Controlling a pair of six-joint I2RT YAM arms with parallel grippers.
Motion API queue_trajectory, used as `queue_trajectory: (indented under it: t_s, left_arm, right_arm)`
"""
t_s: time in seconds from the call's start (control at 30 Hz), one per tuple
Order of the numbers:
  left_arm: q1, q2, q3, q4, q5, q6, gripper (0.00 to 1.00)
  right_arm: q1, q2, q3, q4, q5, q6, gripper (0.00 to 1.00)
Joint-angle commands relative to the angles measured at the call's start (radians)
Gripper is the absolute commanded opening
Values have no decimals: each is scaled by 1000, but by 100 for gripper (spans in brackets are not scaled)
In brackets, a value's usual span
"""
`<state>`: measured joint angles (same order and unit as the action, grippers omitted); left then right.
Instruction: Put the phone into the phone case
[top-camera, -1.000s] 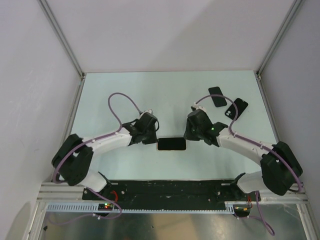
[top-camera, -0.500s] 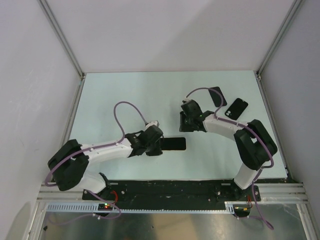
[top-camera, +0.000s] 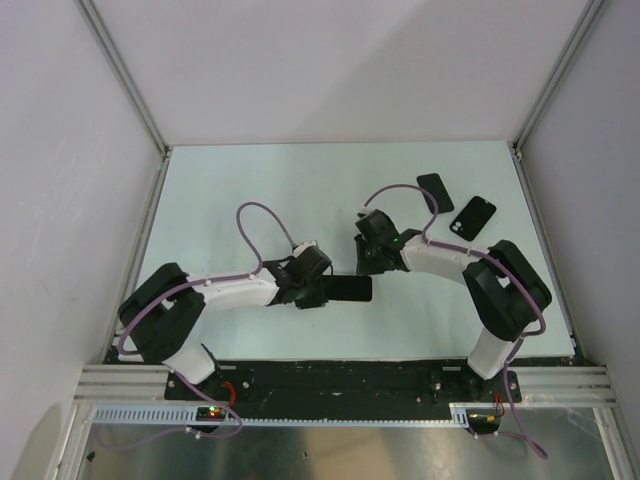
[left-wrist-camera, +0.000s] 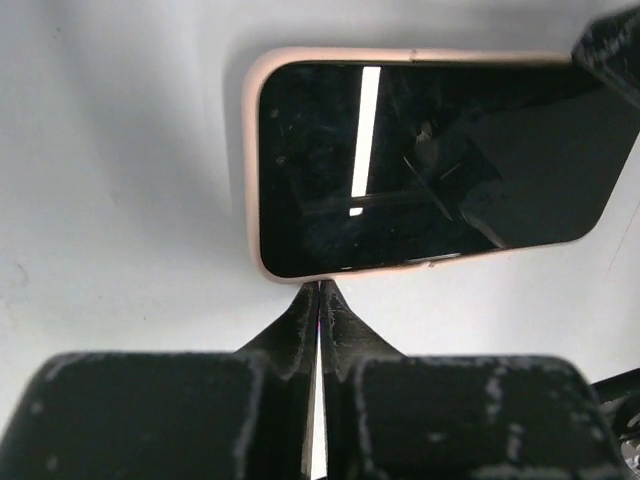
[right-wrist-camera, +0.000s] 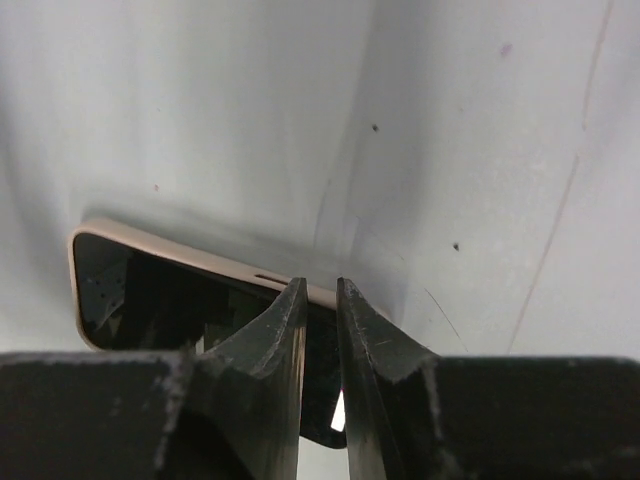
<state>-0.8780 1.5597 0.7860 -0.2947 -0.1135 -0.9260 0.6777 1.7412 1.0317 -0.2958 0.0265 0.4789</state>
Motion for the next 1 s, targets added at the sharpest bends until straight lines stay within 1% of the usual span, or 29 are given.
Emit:
queue_trajectory:
  t_s: [0.0, 0.2, 0.43, 0.53, 0.67, 0.77, 0.9, 0.97]
  left_arm:
    - [77, 24, 43, 33, -50, 33, 3]
    - [154, 69, 87, 32, -37, 83, 3]
    - [177, 109, 147, 31, -25, 118, 5]
    - [182, 112, 156, 30, -19, 130, 8]
    - [180, 95, 137, 31, 1, 130, 10]
    - [173, 73, 119, 32, 9, 124, 10]
    - [162, 48, 101, 31, 16, 116, 10]
    - [154, 37, 95, 31, 21, 112, 10]
  right_arm:
    - [21, -92, -73, -35, -15, 41, 23]
    - [77, -193, -154, -35, -15, 104, 22]
    - [94, -283, -177, -60, 15, 129, 23]
    - [82, -322, -178, -85, 59, 125, 27]
    - [43, -365, -188, -76, 88, 97, 35]
    - [20, -350, -187, -38, 57, 71, 36]
    - [5, -296, -178, -8, 22, 45, 30]
    - [2, -268, -172, -5, 16, 36, 29]
